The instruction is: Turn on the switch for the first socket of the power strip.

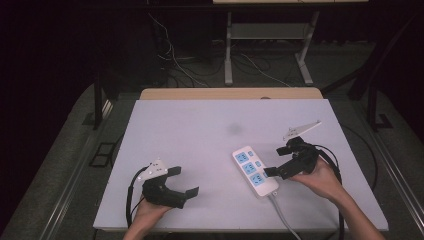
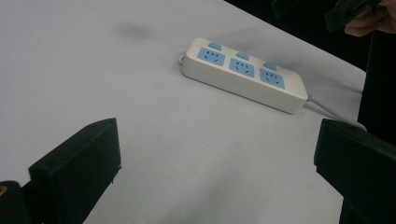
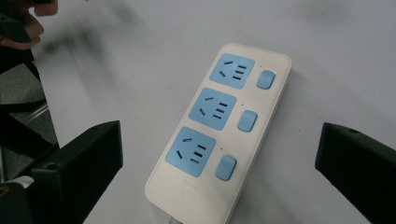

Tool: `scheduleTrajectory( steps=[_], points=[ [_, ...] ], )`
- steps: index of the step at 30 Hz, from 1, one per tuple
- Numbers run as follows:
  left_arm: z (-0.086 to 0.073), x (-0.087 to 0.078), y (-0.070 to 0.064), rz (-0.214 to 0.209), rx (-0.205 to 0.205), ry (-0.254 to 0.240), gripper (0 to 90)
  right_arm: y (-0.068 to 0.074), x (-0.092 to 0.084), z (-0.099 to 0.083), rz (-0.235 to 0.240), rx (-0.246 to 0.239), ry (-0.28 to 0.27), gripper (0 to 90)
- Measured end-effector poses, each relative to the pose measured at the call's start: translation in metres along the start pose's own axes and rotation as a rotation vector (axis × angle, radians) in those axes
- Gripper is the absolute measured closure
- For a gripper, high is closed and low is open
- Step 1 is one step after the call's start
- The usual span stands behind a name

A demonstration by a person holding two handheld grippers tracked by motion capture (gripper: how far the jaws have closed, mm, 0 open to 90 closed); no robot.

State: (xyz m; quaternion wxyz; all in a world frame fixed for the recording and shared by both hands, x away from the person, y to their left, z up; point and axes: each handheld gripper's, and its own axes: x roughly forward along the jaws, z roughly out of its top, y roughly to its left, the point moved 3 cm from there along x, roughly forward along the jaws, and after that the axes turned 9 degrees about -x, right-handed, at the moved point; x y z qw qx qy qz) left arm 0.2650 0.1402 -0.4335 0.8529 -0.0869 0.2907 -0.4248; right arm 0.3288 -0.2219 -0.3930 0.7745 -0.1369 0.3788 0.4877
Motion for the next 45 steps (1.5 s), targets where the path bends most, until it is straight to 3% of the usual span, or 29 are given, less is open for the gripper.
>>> scheduleTrajectory(
  steps=[5, 7, 9, 11, 20, 27, 35, 45],
  points=[
    [0.0, 0.0, 0.0, 0.0, 0.001, 0.001, 0.0, 0.0, 0.005, 0.001, 0.007, -0.007, 0.032, 1.7],
    [0.0, 0.0, 0.0, -0.001, 0.002, -0.002, 0.0, 0.0, 0.006, 0.002, 0.01, -0.021, 0.04, 15.2],
    [0.0, 0.0, 0.0, -0.001, 0.007, -0.006, 0.0, -0.001, 0.006, 0.002, 0.004, -0.026, 0.047, 17.6],
    [0.0, 0.0, 0.0, -0.002, 0.004, -0.01, 0.0, -0.003, 0.007, 0.001, 0.008, -0.022, 0.052, 27.4],
    [0.0, 0.0, 0.0, -0.003, 0.014, -0.015, 0.0, -0.007, 0.009, -0.001, 0.01, -0.036, 0.066, 48.0],
    [0.0, 0.0, 0.0, -0.006, 0.016, -0.017, 0.0, -0.008, 0.013, -0.001, 0.054, -0.05, 0.077, 64.3],
    [0.0, -0.001, 0.0, -0.008, 0.019, -0.025, 0.0, -0.009, 0.021, -0.003, 0.095, -0.052, 0.113, 71.3],
    [0.0, -0.001, 0.0, -0.006, 0.019, -0.021, 0.0, -0.011, 0.029, -0.005, 0.108, -0.058, 0.151, 78.2]
  ],
)
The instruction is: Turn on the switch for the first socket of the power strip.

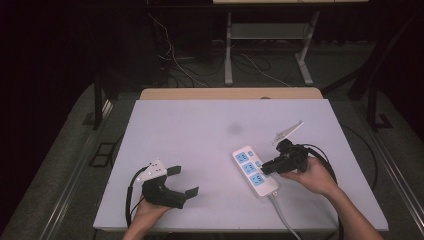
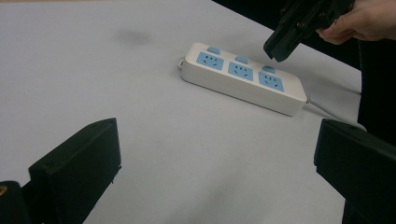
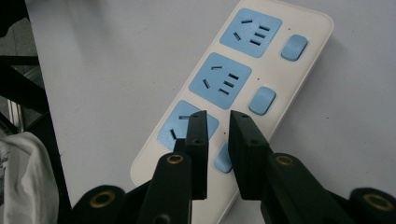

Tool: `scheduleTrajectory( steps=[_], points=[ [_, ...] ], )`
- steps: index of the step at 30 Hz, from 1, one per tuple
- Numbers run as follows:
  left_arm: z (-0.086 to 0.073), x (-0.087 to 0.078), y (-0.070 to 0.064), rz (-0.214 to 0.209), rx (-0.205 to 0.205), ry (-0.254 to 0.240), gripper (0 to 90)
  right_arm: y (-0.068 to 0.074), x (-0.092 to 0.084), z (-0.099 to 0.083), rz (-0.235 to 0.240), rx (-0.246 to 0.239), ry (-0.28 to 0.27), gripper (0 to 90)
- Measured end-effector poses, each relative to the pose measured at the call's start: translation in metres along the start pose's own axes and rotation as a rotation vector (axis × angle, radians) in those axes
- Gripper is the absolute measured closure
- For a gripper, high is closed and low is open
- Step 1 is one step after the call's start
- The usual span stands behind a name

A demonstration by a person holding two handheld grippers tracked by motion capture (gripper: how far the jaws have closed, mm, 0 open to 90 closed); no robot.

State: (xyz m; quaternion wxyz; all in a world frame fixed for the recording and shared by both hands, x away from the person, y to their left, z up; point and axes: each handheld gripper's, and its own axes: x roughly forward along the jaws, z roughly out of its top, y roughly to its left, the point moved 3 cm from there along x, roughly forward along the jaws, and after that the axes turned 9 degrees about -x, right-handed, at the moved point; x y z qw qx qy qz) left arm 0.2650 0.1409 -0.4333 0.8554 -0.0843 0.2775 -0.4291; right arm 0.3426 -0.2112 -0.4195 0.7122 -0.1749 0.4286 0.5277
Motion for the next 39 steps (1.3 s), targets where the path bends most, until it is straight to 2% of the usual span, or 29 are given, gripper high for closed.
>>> scheduleTrajectory(
  steps=[5, 8, 19, 28, 39],
  points=[
    [0.0, 0.0, 0.0, 0.0, -0.001, 0.0, 0.0, -0.002, 0.003, -0.002, 0.005, -0.006, 0.018, 83.1],
    [0.0, 0.0, 0.0, 0.0, -0.001, 0.0, 0.0, -0.003, 0.004, -0.005, -0.002, -0.015, 0.027, 89.2],
    [0.0, 0.001, 0.0, 0.002, 0.0, 0.003, 0.0, -0.005, 0.008, -0.009, 0.006, -0.012, 0.025, 89.2],
    [0.0, 0.001, 0.0, 0.003, 0.001, 0.003, 0.0, -0.002, 0.008, -0.008, -0.032, -0.041, 0.034, 89.2],
    [-0.001, 0.002, -0.001, 0.001, 0.002, 0.008, 0.0, -0.004, 0.009, -0.011, -0.026, -0.032, 0.014, 89.8]
  ],
)
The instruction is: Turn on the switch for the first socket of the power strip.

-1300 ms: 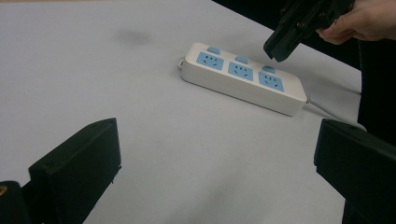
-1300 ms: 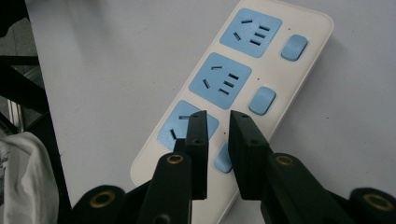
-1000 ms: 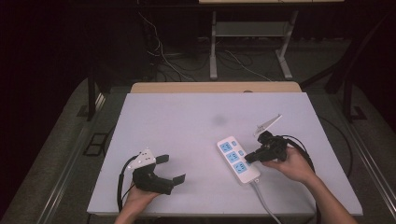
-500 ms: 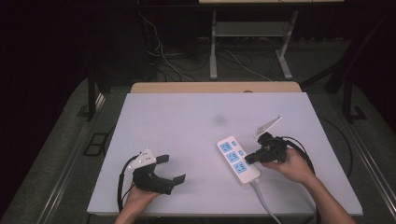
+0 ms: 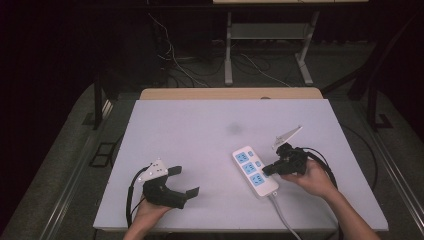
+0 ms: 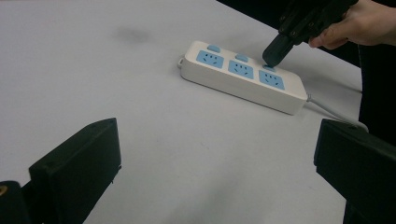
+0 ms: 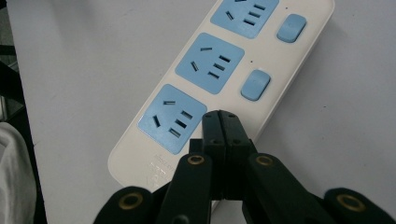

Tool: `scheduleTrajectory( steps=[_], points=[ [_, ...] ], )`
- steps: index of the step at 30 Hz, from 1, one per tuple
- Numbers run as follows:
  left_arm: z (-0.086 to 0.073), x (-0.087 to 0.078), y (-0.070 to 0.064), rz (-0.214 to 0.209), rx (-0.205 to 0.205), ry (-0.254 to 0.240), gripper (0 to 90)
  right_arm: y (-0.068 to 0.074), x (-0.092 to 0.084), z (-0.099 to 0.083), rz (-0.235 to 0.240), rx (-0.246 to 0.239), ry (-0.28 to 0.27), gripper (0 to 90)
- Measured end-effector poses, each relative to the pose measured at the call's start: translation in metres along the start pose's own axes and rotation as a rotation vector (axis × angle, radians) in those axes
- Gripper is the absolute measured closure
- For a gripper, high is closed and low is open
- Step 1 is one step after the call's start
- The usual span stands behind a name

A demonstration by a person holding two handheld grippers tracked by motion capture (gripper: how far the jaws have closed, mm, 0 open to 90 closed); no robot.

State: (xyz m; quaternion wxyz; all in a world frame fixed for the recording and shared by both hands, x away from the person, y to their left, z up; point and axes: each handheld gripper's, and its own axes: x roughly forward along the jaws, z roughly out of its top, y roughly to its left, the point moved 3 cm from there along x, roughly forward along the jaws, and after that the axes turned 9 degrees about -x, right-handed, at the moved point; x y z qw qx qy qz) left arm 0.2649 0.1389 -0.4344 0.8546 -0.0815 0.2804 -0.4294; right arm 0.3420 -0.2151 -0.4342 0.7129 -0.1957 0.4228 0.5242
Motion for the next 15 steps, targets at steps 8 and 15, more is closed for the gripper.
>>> scheduleTrajectory(
  steps=[8, 15],
  points=[
    [-0.0003, 0.0003, -0.0003, 0.0, 0.004, 0.001, 0.0, -0.0027, 0.0008, -0.0001, 0.013, -0.002, -0.003, 90.0],
    [-0.0005, 0.0006, -0.0014, -0.002, 0.007, 0.004, 0.0, -0.0028, 0.0014, -0.0001, 0.011, 0.004, 0.0, 90.0]
  ],
)
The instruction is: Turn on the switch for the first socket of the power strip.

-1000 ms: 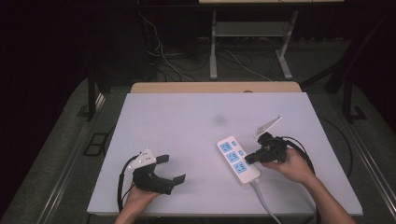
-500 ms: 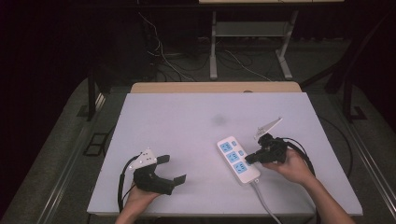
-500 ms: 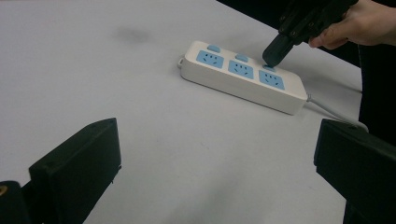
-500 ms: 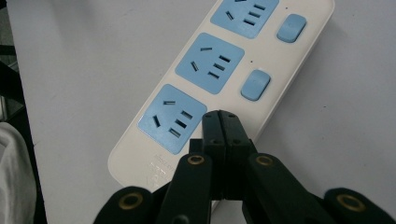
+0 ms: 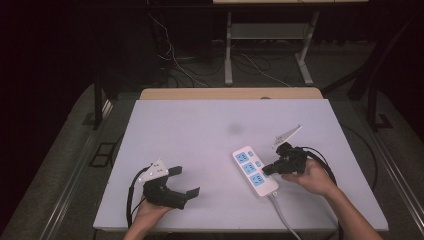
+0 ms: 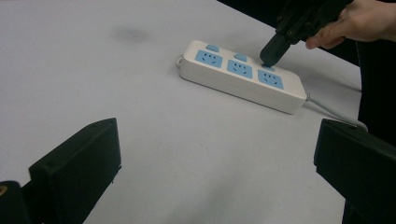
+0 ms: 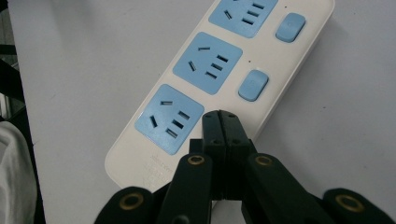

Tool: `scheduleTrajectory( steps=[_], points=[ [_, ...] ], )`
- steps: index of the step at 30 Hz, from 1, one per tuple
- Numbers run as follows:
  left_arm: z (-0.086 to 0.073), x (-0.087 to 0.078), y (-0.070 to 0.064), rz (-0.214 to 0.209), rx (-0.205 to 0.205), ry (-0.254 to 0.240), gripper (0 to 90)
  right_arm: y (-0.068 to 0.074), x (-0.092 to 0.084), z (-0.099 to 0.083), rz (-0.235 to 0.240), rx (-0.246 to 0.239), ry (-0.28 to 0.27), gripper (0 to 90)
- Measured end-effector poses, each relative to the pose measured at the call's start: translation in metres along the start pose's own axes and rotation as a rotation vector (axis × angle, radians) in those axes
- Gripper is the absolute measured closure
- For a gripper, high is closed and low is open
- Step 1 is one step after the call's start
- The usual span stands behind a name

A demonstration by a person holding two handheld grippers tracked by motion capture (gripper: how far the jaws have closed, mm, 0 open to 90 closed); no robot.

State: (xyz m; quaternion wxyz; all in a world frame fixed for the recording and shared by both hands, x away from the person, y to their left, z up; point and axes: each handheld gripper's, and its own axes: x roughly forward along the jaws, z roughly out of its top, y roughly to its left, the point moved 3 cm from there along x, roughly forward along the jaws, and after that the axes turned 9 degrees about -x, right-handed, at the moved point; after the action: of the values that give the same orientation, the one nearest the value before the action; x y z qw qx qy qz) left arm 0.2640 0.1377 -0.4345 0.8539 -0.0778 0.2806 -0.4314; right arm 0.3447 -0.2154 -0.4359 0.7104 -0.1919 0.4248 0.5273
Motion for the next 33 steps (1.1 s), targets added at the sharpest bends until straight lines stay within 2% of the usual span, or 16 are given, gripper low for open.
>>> scheduleTrajectory(
  steps=[10, 16, 20, 24, 27, 33],
  points=[
    [0.0, 0.0, 0.0, 0.001, -0.002, -0.001, 0.0, -0.001, 0.005, 0.004, -0.011, 0.022, -0.012, 90.0],
    [0.0, -0.002, 0.002, 0.005, -0.008, -0.005, 0.0, 0.0, 0.006, 0.006, -0.009, 0.031, 0.009, 90.0],
    [0.0, -0.004, 0.002, 0.007, -0.008, -0.014, 0.0, 0.003, 0.006, 0.007, -0.037, 0.004, 0.011, 90.0],
    [-0.001, -0.006, 0.002, 0.01, -0.015, -0.018, 0.0, 0.01, 0.006, 0.005, -0.085, -0.036, 0.011, 90.0],
    [-0.001, -0.006, 0.002, 0.011, -0.015, -0.02, 0.0, 0.013, 0.006, 0.003, -0.112, -0.052, -0.008, 90.0],
    [-0.001, -0.005, 0.002, 0.012, -0.013, -0.013, 0.0, 0.011, 0.006, 0.0, -0.097, -0.046, -0.044, 90.0]
  ],
)
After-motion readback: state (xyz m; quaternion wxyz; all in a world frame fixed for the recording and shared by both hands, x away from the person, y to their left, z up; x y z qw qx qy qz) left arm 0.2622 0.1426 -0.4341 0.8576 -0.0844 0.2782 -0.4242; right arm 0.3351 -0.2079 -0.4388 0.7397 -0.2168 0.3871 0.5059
